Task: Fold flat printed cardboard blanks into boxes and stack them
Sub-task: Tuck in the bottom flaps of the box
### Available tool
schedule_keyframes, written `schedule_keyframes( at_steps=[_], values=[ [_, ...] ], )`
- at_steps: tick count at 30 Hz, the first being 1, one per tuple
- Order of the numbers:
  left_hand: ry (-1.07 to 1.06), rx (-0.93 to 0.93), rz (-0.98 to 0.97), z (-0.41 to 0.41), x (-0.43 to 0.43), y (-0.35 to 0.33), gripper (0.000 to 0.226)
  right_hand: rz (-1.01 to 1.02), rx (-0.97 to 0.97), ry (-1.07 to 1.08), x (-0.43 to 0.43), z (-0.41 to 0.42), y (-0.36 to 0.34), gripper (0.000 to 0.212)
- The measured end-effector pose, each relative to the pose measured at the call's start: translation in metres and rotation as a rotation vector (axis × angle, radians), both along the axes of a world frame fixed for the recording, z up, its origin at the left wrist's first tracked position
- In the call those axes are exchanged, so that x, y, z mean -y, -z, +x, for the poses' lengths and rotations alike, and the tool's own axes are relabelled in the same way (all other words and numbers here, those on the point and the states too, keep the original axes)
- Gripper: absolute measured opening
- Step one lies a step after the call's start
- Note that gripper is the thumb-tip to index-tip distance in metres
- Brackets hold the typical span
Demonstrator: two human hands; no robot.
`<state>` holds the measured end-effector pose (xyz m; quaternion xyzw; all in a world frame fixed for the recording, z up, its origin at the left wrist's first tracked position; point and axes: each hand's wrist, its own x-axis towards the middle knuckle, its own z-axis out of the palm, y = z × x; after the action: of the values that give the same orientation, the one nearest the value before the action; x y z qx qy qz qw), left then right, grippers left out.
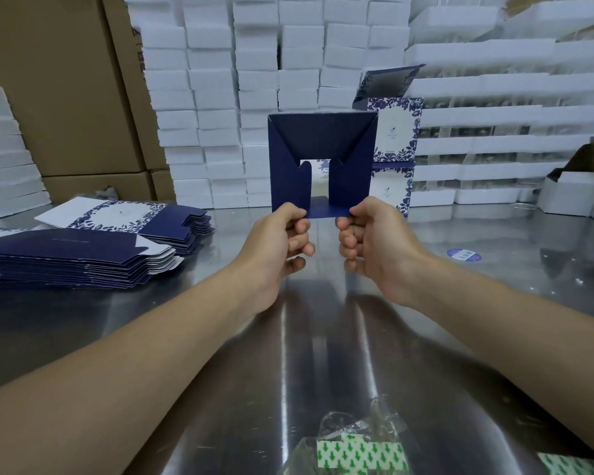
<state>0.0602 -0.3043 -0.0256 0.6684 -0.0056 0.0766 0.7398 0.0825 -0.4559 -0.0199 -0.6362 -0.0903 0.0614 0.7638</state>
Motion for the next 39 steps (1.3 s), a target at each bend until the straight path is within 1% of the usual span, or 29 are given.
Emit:
schedule_keyframes(
  at_steps=[6,9,13,17,21,25,29,33,36,39],
  values=[
    [0.007,-0.022,0.047,-0.002,-0.0017,-0.0004,0.039,-0.089,0.066,0.058,-0.0039,0.0003,0.0039,0.027],
    [0.009,0.003,0.1,-0.0017,-0.0004,0.0002,0.036,-0.088,0.081,0.062,-0.0025,0.0007,0.0019,0.027],
    [0.056,0.014,0.026,-0.0007,-0.0003,-0.0008,0.031,-0.045,0.068,-0.039,-0.0017,-0.0004,0.0024,0.029],
    [0.118,-0.004,0.009,-0.0008,0.0018,0.0007,0.033,-0.026,0.073,-0.15,-0.0034,-0.0015,0.0034,0.033],
    [0.097,-0.012,0.079,-0.0008,0.0023,0.0028,0.035,-0.049,0.054,-0.111,-0.0037,-0.0005,0.0035,0.029],
    [0.098,0.002,0.094,-0.0014,0.0025,0.002,0.032,-0.062,0.065,-0.114,-0.0044,-0.0003,0.0045,0.028],
    [0.089,0.022,0.102,-0.0016,0.0023,0.0007,0.035,-0.07,0.068,-0.137,-0.0043,-0.0018,0.0053,0.028],
    [0.081,0.031,0.15,-0.002,0.0032,0.0003,0.034,-0.092,0.091,-0.104,-0.003,-0.0026,0.0059,0.026],
    [0.105,0.005,0.145,-0.0025,0.0042,0.0017,0.033,-0.071,0.103,-0.054,-0.0026,-0.0011,0.005,0.028],
    [0.133,-0.035,0.157,-0.0022,0.0056,0.0034,0.041,-0.072,0.125,-0.016,-0.003,0.0,0.0048,0.029]
  ],
)
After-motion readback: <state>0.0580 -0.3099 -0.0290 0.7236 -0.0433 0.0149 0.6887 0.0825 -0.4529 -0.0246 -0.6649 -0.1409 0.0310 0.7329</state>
